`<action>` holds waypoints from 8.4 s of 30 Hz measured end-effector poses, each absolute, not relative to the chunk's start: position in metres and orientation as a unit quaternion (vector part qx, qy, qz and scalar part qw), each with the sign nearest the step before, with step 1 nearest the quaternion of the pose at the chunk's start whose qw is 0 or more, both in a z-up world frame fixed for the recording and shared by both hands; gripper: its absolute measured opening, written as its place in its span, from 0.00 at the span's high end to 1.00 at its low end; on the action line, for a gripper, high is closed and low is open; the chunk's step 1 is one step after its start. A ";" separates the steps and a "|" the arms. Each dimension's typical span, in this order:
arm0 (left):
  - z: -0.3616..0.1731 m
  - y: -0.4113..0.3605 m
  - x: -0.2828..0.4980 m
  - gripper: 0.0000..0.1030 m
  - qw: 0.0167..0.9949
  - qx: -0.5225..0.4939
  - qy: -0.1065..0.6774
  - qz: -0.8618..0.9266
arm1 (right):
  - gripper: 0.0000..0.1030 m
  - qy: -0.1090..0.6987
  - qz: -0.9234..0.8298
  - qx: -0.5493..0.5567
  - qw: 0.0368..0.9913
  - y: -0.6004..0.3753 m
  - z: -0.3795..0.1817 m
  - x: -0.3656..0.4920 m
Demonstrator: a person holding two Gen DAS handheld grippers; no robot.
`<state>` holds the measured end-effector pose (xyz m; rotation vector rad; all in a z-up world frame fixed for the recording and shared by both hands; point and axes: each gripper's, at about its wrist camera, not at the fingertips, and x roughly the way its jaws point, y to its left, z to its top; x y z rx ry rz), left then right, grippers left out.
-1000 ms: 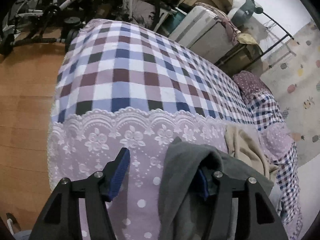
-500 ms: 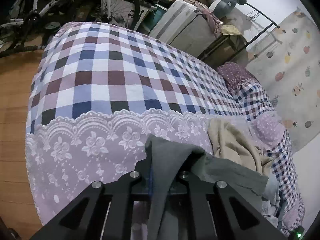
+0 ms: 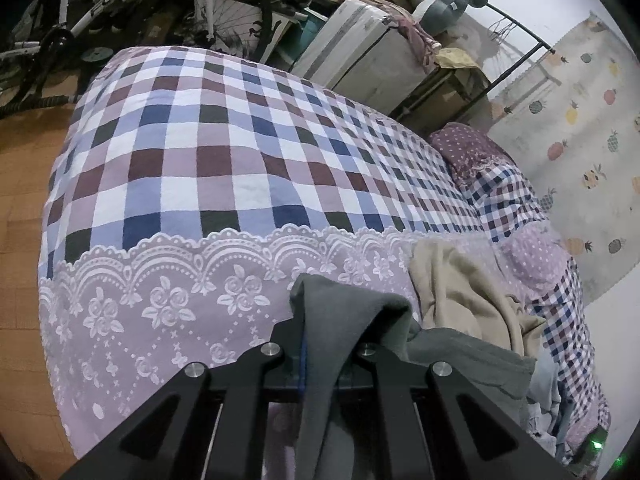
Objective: Fold clothes
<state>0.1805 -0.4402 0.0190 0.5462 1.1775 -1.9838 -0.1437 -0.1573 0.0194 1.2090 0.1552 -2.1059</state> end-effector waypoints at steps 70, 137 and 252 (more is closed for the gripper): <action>0.152 -0.287 0.037 0.14 -0.007 0.300 0.291 -0.908 | 0.41 -0.102 -0.878 0.466 0.036 0.424 0.127 0.001; 0.039 -0.022 0.229 0.12 0.054 0.314 -0.127 -0.940 | 0.76 -0.120 -0.901 0.394 0.137 0.316 0.052 0.258; 0.023 -0.204 0.288 0.14 0.043 0.304 0.418 -0.855 | 0.30 -0.187 -0.915 0.357 -0.015 0.339 0.067 0.279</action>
